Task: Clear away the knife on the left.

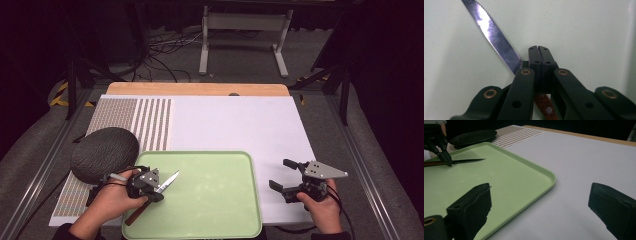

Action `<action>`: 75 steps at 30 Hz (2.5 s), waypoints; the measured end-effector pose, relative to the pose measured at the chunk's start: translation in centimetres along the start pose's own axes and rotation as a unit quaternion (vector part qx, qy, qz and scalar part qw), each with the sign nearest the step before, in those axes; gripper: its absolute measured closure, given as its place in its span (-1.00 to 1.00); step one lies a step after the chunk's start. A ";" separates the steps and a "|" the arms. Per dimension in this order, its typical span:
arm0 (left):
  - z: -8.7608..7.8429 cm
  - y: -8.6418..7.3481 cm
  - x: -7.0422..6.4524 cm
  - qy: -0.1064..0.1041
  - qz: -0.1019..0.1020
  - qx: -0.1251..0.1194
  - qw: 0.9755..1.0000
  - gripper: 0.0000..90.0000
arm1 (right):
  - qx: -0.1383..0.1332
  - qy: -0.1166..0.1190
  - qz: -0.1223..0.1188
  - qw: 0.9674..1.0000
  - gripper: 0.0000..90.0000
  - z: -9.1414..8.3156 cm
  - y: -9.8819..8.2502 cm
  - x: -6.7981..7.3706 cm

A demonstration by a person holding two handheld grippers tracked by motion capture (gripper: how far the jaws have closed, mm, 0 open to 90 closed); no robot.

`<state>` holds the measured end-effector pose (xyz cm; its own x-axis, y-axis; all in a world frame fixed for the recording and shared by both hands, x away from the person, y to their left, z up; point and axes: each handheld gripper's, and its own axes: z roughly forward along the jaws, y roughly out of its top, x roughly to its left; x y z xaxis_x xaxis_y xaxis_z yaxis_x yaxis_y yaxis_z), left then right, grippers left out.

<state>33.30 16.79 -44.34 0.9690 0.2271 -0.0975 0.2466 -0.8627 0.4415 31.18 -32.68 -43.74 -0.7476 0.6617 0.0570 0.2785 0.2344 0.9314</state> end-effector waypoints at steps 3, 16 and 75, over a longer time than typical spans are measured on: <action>-0.1 -0.3 0.1 0.004 -0.004 -0.001 1.000 1.00 | 0.002 0.000 -0.001 1.000 -0.88 0.0 0.0 0.0; -0.6 -1.2 0.2 0.011 -0.017 -0.001 1.000 1.00 | 0.003 0.001 -0.002 1.000 -0.88 0.1 0.0 0.0; -1.6 -3.1 0.3 0.004 -0.052 0.013 0.999 1.00 | 0.011 0.005 0.000 1.000 -0.88 0.3 -0.2 0.0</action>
<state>32.80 20.24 -44.25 0.9377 0.3199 -0.1353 0.3470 -0.8454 0.4061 31.34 -32.52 -44.08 -0.7534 0.6548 0.0599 0.2908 0.2501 0.9235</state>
